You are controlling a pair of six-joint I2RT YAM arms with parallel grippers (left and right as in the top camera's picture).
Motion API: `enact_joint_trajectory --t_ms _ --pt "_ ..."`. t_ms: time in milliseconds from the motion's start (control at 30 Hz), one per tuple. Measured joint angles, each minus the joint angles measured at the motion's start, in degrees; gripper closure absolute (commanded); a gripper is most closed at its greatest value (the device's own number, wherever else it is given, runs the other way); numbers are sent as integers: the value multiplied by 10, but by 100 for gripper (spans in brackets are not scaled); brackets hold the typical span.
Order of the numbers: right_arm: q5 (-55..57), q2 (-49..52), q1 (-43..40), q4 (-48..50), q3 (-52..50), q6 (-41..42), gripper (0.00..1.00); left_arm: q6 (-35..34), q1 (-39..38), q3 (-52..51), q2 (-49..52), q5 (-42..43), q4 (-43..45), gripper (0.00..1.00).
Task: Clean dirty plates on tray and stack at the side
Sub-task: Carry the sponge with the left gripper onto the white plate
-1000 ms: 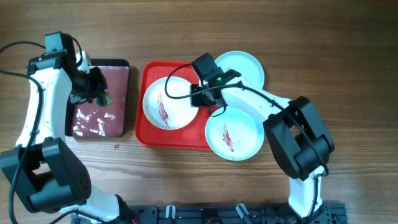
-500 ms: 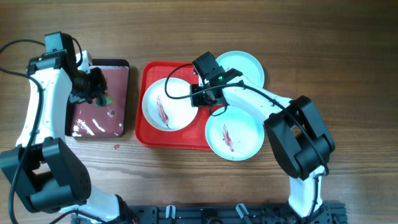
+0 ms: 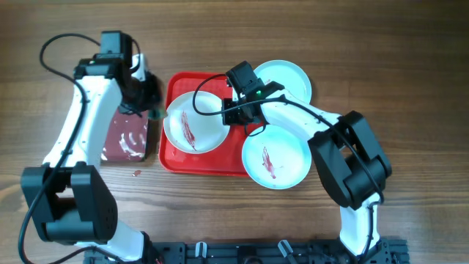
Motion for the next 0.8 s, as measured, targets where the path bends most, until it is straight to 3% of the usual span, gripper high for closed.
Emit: enact_joint_trajectory --t_ms 300,800 --pt "-22 5 -10 7 1 11 96 -85 -96 -75 45 -42 81 96" --pt "-23 5 -11 7 2 11 96 -137 -111 -183 45 -97 198 96"
